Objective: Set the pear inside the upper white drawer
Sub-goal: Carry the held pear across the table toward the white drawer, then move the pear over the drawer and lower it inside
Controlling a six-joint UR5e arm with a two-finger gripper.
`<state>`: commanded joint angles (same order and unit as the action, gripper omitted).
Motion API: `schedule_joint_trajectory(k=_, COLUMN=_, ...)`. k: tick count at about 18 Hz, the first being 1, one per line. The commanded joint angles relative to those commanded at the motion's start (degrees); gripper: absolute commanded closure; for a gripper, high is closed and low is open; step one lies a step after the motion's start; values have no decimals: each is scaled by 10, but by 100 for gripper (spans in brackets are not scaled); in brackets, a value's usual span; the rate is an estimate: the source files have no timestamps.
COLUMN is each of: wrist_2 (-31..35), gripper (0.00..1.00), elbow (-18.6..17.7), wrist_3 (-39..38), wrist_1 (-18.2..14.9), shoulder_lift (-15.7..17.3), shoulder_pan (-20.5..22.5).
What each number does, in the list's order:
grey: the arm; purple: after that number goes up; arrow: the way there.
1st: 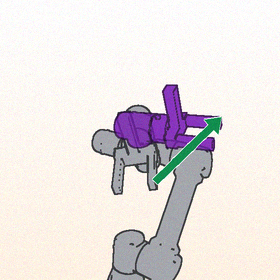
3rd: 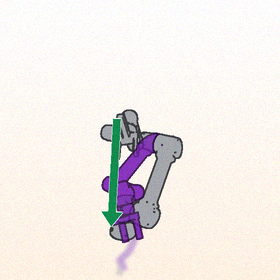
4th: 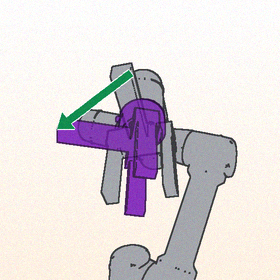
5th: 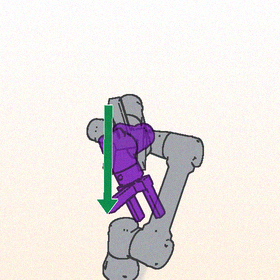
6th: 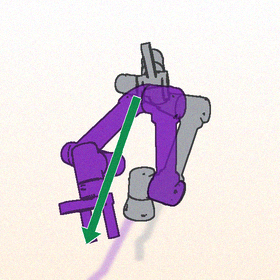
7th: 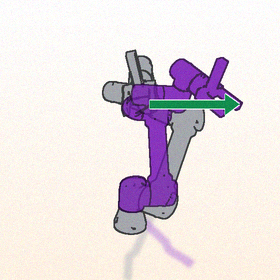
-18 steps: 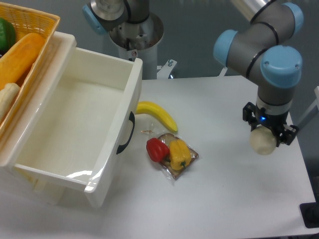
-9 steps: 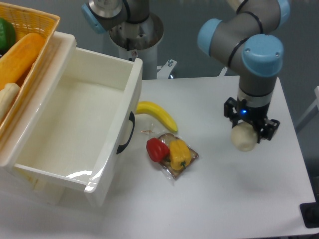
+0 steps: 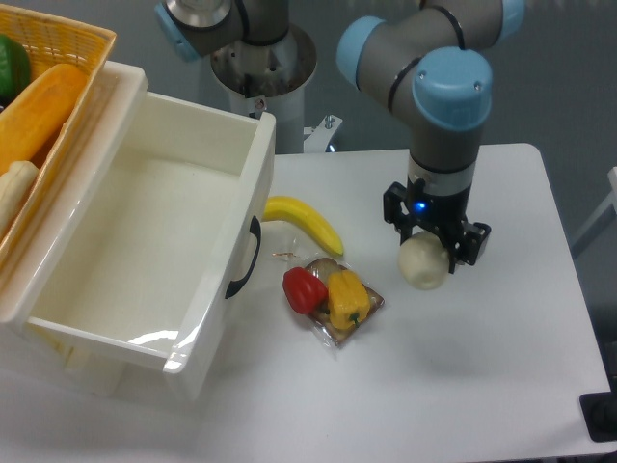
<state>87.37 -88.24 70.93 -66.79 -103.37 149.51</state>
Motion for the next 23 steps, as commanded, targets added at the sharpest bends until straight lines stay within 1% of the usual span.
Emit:
schedule_joint_trajectory(k=5, wrist_2=-18, gripper=100, elbow=-7, wrist_3=-39, wrist_1=-7, shoulder_lift=23, shoulder_pan=-30)
schedule_joint_trajectory(k=9, wrist_2=-21, gripper=100, elbow=-7, wrist_3=-67, wrist_1=-40, shoulder_lift=56, shoulder_pan=-61)
schedule_joint_trajectory(k=12, wrist_2=-39, gripper=100, elbow=-7, wrist_3=-88, wrist_1=-52, shoulder_lift=89, shoulder_pan=-72)
schedule_joint_trajectory(k=14, wrist_2=-39, gripper=100, elbow=-8, wrist_3=-98, wrist_1=-63, shoulder_lift=101, shoulder_pan=-85)
schedule_joint_trajectory(k=17, wrist_2=-40, gripper=100, elbow=-15, wrist_3=-125, wrist_1=-66, shoulder_lift=114, shoulder_pan=-112)
schedule_joint_trajectory(k=21, wrist_2=-45, gripper=100, elbow=-17, wrist_3=-156, wrist_1=-66, shoulder_lift=123, shoulder_pan=-152)
schedule_joint_trajectory(k=23, wrist_2=-45, gripper=100, elbow=-24, wrist_3=-168, wrist_1=-66, shoulder_lift=132, shoulder_pan=-163)
